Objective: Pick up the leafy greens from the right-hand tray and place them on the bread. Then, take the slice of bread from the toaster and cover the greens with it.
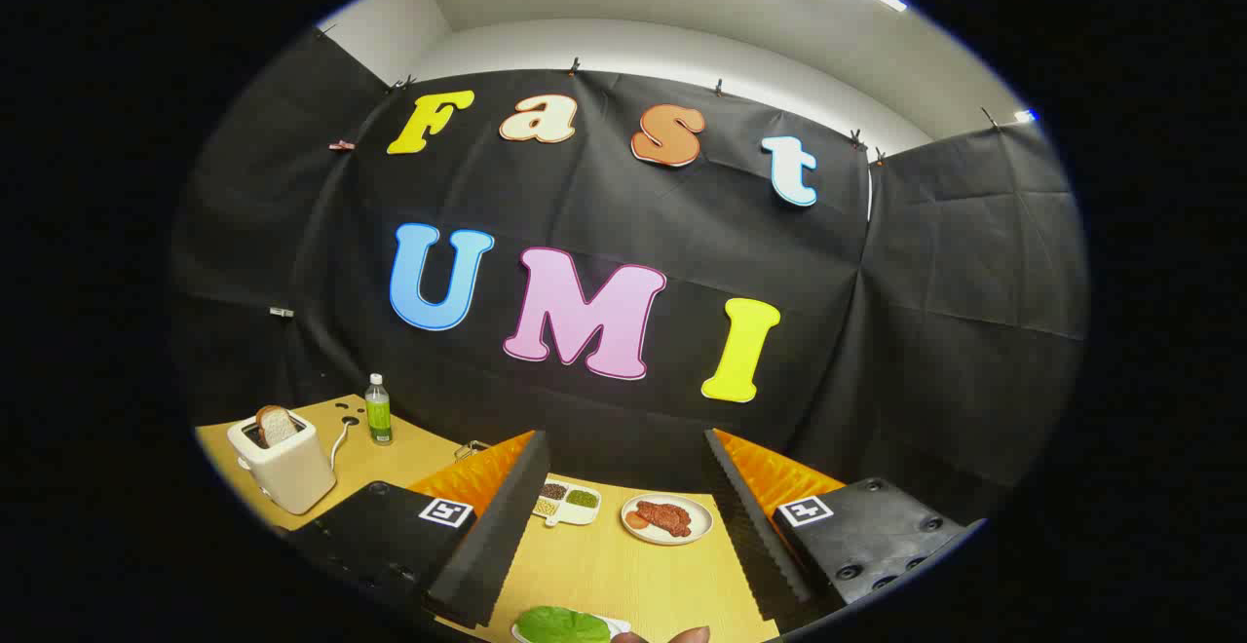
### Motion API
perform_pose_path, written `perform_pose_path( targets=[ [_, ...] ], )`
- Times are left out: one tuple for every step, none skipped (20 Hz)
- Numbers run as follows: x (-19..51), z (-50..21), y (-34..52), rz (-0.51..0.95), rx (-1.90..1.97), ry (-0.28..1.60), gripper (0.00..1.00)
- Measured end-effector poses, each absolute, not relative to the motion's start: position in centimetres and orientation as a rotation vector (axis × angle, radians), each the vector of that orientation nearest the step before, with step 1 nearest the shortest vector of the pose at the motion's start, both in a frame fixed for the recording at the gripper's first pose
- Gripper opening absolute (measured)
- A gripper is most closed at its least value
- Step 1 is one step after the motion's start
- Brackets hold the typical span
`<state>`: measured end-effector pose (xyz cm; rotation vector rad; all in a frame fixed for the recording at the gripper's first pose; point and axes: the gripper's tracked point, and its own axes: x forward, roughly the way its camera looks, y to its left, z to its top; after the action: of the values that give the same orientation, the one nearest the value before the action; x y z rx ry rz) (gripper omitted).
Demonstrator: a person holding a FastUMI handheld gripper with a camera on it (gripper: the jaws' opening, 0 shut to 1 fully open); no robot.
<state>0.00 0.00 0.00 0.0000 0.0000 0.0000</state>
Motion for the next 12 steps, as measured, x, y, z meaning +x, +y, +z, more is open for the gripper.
perform_pose_path(
  targets=[
    [0.18,0.00,-0.01,-0.001,0.002,0.002,0.97],
    [0.20,-0.02,0.04,0.000,0.006,0.003,0.97],
    [0.27,0.01,0.13,0.001,0.010,0.004,0.97],
    [0.32,-0.03,0.13,0.000,0.009,0.005,0.97],
    [0.38,0.02,0.04,-0.001,0.007,0.004,0.97],
    [0.42,-0.07,-0.04,-0.003,0.003,0.006,0.97],
    [0.45,-0.18,-0.15,-0.007,-0.001,0.008,0.97],
    [0.45,-0.32,-0.20,-0.011,-0.003,0.011,0.97],
    [0.39,-0.34,-0.33,-0.014,-0.002,0.014,0.97],
    [0.42,-0.35,-0.48,-0.020,0.001,0.014,0.97],
    [0.48,-0.45,-0.49,-0.021,0.004,0.016,0.97],
    [0.40,-0.60,-0.58,-0.027,0.004,0.020,0.97]
  ],
)
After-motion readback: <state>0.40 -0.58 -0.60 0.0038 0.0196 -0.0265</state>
